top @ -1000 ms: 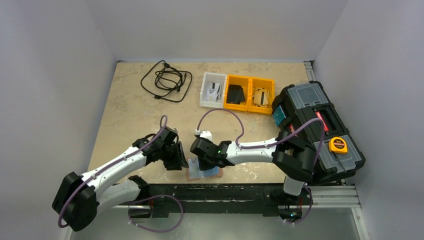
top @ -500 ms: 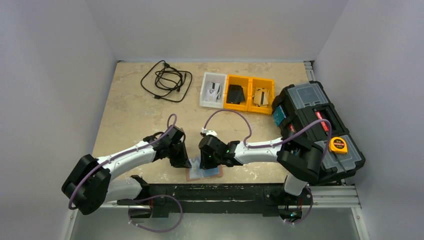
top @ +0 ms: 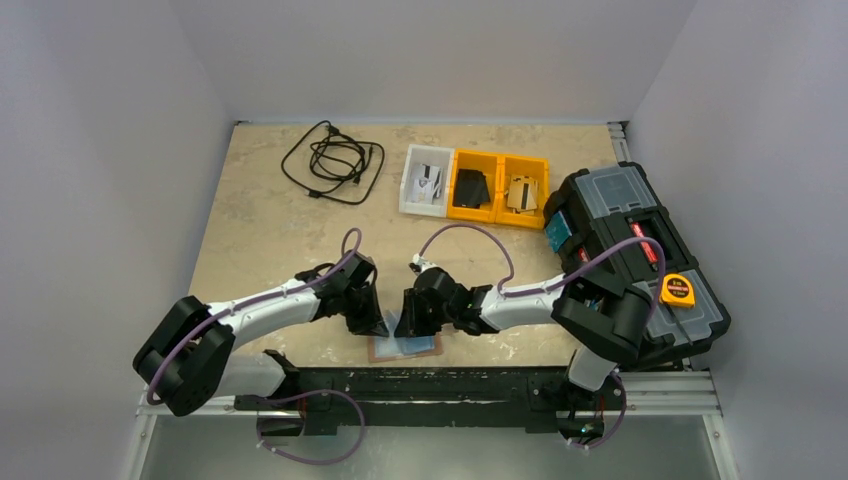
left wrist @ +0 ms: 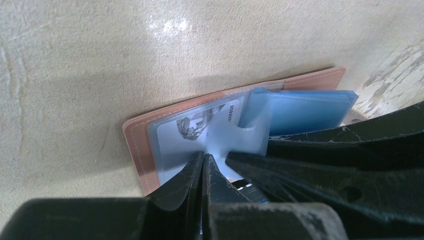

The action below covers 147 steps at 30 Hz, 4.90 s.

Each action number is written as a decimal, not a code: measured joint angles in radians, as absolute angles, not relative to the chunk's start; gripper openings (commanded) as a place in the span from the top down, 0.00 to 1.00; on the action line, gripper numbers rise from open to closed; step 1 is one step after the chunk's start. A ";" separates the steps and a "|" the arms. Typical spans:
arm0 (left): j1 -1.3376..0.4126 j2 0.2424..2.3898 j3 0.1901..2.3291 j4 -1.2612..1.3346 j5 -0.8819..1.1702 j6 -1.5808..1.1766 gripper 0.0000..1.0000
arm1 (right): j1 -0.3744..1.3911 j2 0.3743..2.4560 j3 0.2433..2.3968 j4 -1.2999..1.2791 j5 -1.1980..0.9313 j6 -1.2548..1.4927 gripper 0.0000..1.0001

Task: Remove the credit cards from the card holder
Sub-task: Remove the credit card from the card holder.

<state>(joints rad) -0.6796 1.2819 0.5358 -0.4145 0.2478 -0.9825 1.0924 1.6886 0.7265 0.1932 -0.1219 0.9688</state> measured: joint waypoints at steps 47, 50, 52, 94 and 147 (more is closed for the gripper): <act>-0.664 1.076 0.633 -0.683 0.057 -0.984 0.91 | 1.270 1.749 1.029 -0.260 0.194 0.895 0.61; -0.662 1.089 0.632 -0.688 0.058 -0.984 0.91 | 1.265 1.761 1.028 -0.266 0.196 0.907 0.68; -0.662 1.098 0.632 -0.686 0.064 -0.980 0.90 | 1.261 1.758 1.020 -0.261 0.197 0.913 0.75; -0.698 1.193 0.484 -0.425 0.283 -1.075 0.79 | 1.112 1.681 0.746 0.119 -0.079 0.981 0.98; -0.903 1.527 0.767 -0.271 0.248 -1.098 0.49 | 1.077 1.047 0.694 -0.453 0.243 1.025 0.43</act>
